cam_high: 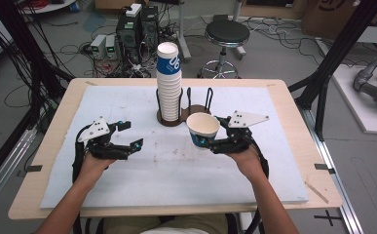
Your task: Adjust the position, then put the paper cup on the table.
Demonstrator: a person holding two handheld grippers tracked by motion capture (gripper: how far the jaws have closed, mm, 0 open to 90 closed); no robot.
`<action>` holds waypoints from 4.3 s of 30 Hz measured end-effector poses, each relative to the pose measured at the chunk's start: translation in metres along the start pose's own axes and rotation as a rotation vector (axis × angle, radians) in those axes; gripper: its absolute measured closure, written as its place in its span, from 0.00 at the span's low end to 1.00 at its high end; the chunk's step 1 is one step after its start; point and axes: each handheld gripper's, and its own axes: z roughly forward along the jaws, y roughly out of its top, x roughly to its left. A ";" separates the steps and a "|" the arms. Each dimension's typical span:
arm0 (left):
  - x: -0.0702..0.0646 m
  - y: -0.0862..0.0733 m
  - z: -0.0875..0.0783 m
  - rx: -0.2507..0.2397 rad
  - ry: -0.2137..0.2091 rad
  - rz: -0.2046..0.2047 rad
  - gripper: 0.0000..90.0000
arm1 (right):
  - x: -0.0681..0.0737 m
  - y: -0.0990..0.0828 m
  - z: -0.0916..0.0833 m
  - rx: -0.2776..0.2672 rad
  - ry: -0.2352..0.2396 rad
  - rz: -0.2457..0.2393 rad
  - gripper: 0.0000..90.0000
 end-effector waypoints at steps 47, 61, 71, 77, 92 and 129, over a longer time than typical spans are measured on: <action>0.007 -0.004 -0.006 -0.006 0.065 -0.034 0.19 | -0.058 -0.040 -0.046 0.060 -0.405 0.085 0.33; 0.008 -0.007 -0.006 0.007 0.068 -0.044 0.19 | -0.091 -0.068 -0.045 0.086 -0.554 0.188 0.32; 0.010 -0.008 -0.005 0.012 0.069 -0.040 0.19 | -0.105 -0.078 -0.032 0.124 -0.599 0.203 0.32; 0.010 -0.008 -0.005 0.016 0.067 -0.037 0.19 | -0.107 -0.083 -0.024 0.151 -0.579 0.217 0.31; 0.010 -0.009 -0.005 0.018 0.071 -0.039 0.19 | -0.106 -0.092 -0.031 0.166 -0.542 0.270 0.28; 0.014 -0.010 -0.006 0.011 0.067 -0.055 0.19 | -0.070 -0.105 -0.077 0.335 -0.571 0.321 0.23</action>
